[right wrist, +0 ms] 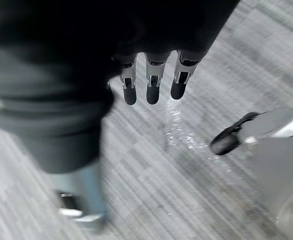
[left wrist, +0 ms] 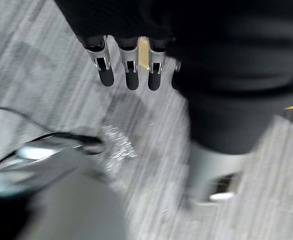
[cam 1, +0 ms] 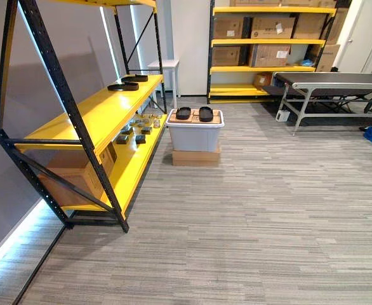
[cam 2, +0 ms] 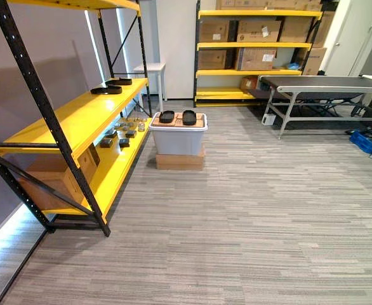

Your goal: Walk over and take plastic housings, then place them on the shelf

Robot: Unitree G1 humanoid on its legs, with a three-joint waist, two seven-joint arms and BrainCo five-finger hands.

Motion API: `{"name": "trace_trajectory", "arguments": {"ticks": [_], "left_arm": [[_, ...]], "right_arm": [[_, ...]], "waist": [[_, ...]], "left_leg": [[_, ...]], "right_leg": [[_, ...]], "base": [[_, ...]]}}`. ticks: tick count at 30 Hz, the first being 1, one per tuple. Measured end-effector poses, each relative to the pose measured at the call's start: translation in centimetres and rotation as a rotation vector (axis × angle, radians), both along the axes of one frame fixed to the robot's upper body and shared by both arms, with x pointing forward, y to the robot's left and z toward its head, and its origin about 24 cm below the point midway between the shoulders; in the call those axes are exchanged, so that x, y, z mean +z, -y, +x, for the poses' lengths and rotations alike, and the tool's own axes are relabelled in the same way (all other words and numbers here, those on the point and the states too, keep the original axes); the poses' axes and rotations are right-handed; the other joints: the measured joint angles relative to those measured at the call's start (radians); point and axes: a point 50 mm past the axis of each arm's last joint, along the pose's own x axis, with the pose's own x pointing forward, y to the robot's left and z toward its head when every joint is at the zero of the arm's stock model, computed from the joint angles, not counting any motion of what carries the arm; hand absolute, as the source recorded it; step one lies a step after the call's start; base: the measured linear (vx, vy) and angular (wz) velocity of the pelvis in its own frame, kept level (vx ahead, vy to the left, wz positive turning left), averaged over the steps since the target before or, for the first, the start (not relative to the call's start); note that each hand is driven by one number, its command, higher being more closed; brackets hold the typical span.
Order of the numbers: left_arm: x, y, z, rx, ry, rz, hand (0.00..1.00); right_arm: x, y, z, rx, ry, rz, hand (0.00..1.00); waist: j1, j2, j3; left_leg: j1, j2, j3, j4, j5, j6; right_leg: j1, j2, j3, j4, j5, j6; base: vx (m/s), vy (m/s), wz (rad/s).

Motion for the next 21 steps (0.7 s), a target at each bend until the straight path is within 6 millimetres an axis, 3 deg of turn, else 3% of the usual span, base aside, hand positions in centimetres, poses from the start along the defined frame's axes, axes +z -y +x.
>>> {"name": "trace_trajectory", "arguments": {"ticks": [4, 7, 13, 21], "left_arm": [[2.3, -2.4, 3.5, -0.001, 0.19, 0.087, 0.0], [2.6, -3.1, 3.6, -0.006, 0.202, 0.104, 0.0], [2.0, -2.5, 2.8, 0.008, 0.171, 0.088, 0.0], [1.2, 0.6, 3.0, 0.003, 0.174, 0.046, 0.0]], "right_arm": [[3.1, 3.6, 3.8, 0.105, 0.128, -0.193, 0.0], [4.6, 5.4, 4.9, 0.129, 0.173, -0.272, 0.0], [4.3, 4.2, 5.9, 0.19, 0.184, -0.248, 0.0], [2.9, 1.2, 6.0, 0.182, 0.191, -0.161, 0.0]], "waist": [[-0.003, 0.014, 0.009], [-0.003, 0.014, 0.017], [-0.003, 0.014, 0.034], [-0.003, 0.014, 0.035]], "left_leg": [[0.006, 0.001, -0.001, -0.015, -0.002, -0.018], [0.042, 0.002, 0.0, -0.025, -0.011, -0.034], [0.045, 0.008, 0.007, -0.026, -0.017, -0.043], [0.048, 0.014, 0.021, -0.026, -0.017, -0.043]], "right_leg": [[0.008, 0.001, -0.022, -0.011, 0.0, 0.001], [0.048, 0.002, -0.024, -0.026, -0.009, 0.015], [0.05, 0.007, -0.024, -0.029, -0.016, 0.025], [0.053, 0.012, -0.027, -0.031, -0.019, 0.03]], "base": [[0.07, -0.027, 0.04], [0.05, -0.03, 0.02], [0.01, -0.041, -0.02], [-0.02, -0.03, -0.01]]}}
